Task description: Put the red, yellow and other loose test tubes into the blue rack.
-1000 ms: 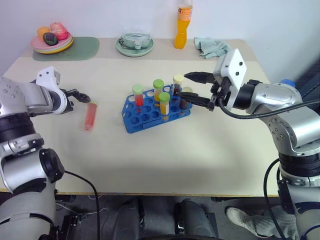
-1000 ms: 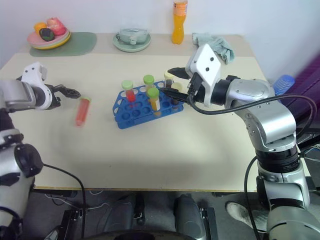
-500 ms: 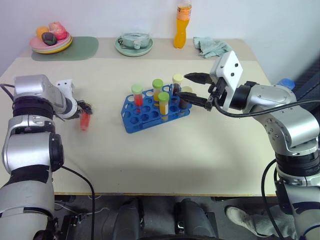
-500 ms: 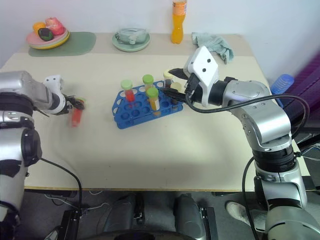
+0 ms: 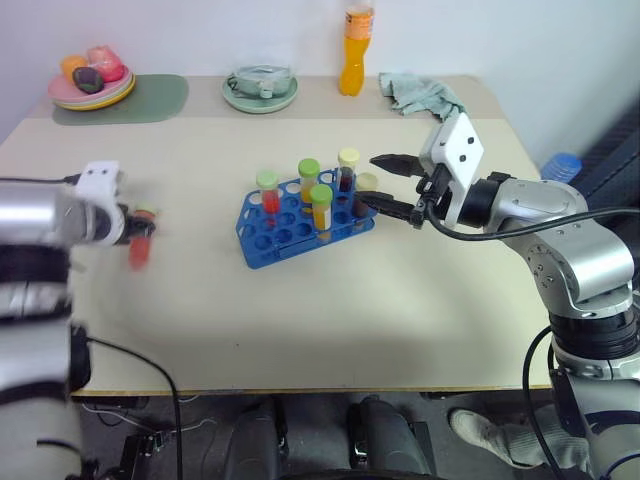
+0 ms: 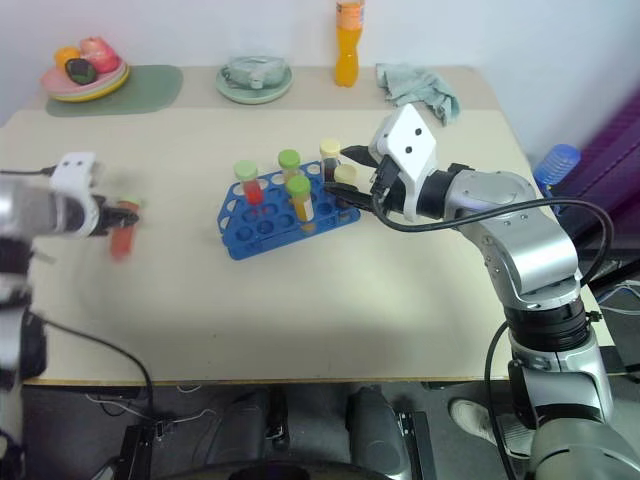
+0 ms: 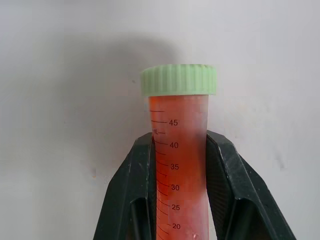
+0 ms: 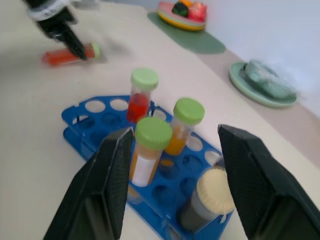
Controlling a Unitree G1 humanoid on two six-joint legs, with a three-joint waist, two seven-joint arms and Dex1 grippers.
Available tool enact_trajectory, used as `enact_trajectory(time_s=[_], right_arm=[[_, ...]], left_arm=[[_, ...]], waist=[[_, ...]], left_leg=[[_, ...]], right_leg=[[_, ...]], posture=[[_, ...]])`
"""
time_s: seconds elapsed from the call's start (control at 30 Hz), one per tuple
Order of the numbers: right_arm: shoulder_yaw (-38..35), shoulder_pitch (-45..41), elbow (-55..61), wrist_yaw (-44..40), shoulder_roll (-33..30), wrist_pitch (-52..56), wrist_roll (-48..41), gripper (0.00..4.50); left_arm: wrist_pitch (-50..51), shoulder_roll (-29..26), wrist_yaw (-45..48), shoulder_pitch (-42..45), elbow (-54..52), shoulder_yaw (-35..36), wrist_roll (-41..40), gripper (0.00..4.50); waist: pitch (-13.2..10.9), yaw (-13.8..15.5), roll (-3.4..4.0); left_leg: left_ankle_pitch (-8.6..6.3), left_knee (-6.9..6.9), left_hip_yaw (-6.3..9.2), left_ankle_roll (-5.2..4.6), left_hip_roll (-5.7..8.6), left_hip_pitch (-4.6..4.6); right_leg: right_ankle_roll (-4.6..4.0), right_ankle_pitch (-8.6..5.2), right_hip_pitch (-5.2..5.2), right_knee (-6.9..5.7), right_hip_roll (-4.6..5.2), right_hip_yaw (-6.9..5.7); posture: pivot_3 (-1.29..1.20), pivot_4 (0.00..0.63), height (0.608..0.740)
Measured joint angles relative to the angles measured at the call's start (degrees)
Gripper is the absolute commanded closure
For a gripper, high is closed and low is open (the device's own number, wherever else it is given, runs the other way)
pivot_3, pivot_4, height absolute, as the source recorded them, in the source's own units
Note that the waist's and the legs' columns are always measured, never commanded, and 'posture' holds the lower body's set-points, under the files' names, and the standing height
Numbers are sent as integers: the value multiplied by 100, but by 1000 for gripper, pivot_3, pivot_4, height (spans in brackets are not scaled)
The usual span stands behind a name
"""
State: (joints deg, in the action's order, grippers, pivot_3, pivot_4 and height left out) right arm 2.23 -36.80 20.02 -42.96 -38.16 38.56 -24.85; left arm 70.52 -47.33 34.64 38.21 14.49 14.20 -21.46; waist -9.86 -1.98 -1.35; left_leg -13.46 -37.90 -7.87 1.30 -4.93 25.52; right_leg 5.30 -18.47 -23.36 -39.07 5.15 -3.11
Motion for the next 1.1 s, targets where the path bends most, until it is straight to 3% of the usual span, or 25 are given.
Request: enact_trajectory(time_s=[0.07,0.17,0.27,0.37,0.57,0.9,1.1], right_arm=[[-27,104,20,30,33,-13,-9,1763],[-104,379,110,100,32,-16,-11,1763],[-165,887,119,160,49,-95,4,1763],[-341,1418,91,117,116,-435,3,1763],[-756,2373,137,159,241,-910,-36,1763],[-1187,3339,1044,866,434,-1040,34,1763],[-1194,3712,1474,1322,639,-1047,153,1763]], left_arm=[[-433,492,410,-910,-1256,1039,-736,3775],[-924,689,741,-1703,-2253,1704,-1214,3775],[-1562,1353,923,-1939,-2765,2112,-1784,3775],[-2457,1809,1019,-1904,-2744,1880,-1757,3775],[-3923,2536,1575,-1323,-2189,756,-1604,3775],[-5663,2781,2702,-334,81,-16,-1223,3775],[-6023,2870,3297,-27,867,-406,-1084,3775]], waist=[[-1,75,-6],[2,107,-8],[4,181,-10],[6,200,-14],[6,252,-14],[7,225,-12],[6,245,-12]], left_leg=[[0,-13,5,-1,0,2],[-2,-14,4,-4,3,-10],[-5,-16,3,-8,10,-15],[-8,-16,2,-13,13,-15],[-10,-12,-2,-17,17,-15],[-9,-12,0,-16,13,-16],[-9,-13,1,-16,14,-14]], right_leg=[[-1,0,6,-4,2,-5],[-1,1,21,-3,3,-4],[-1,0,41,8,6,-14],[0,1,45,14,5,-14],[1,1,43,20,3,-12],[1,1,42,20,-4,-14],[1,1,43,21,-4,-14]], posture=[[0,150,740],[0,150,740],[0,150,740],[0,150,740],[0,150,740],[0,150,740],[0,150,740]])
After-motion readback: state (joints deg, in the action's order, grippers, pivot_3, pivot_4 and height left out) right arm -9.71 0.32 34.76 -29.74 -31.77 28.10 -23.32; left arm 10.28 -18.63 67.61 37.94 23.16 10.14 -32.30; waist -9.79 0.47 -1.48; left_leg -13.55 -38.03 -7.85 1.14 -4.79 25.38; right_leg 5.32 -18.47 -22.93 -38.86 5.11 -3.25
